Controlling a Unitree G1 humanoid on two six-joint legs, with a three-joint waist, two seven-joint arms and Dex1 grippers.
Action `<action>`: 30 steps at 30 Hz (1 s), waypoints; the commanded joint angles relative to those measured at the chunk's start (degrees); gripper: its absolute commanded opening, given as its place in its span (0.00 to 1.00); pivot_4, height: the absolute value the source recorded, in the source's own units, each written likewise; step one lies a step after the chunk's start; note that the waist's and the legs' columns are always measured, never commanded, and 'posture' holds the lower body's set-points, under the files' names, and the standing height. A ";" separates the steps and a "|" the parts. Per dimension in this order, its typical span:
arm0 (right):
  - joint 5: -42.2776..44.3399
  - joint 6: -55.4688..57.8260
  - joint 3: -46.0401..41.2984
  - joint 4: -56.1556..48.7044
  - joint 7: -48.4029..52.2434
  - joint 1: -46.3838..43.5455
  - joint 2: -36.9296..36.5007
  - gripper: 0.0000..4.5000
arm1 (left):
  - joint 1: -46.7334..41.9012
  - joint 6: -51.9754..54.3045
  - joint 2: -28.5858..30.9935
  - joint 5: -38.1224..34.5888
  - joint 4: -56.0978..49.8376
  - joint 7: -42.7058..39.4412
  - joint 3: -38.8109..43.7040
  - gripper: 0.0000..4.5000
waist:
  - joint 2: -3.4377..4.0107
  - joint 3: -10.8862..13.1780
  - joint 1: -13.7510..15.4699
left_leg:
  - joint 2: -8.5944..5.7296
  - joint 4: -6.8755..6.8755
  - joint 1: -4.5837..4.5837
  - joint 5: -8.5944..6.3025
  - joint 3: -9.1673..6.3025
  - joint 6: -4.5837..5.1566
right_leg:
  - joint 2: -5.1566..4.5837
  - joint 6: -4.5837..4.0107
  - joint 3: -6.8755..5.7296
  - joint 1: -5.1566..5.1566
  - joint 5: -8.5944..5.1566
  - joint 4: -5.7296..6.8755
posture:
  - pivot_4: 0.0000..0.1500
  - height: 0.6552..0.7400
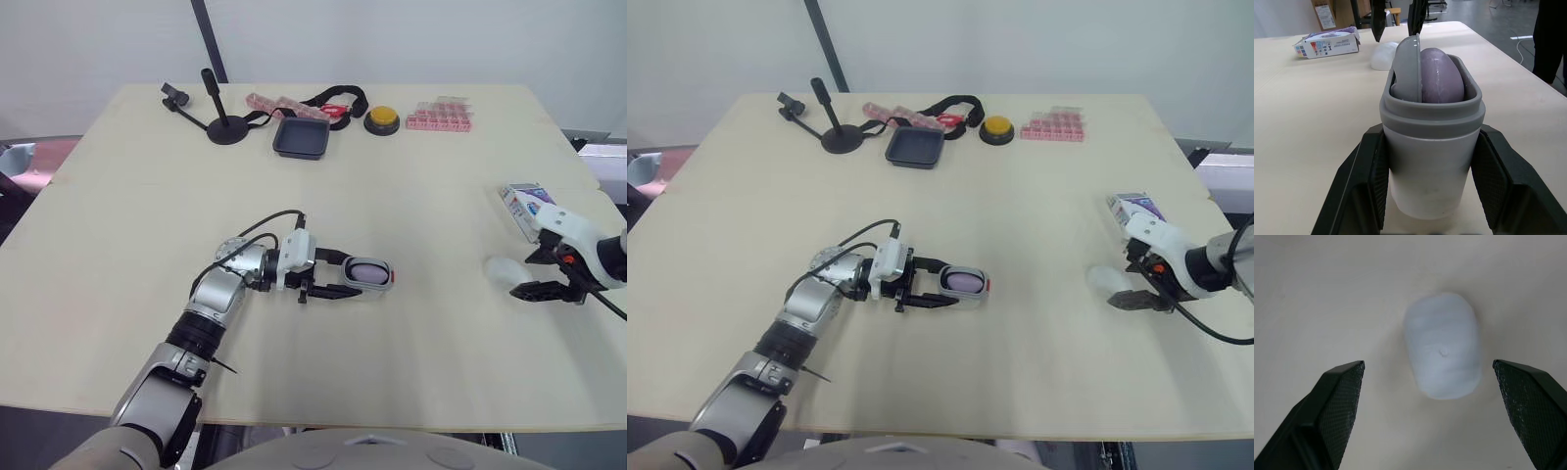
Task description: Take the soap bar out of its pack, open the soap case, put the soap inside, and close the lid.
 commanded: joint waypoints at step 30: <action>-5.61 -4.89 3.21 -0.31 4.16 -8.68 4.62 0.44 | -0.18 0.01 -0.40 0.25 -1.29 2.04 -0.12 0.41 | 0.01 0.00 -0.02 | 0.03 0.00 -0.06 0.00 0.12 0.00 | 0.02 0.00 0.08 0.00 0.00 0.03 | 1.00 1.00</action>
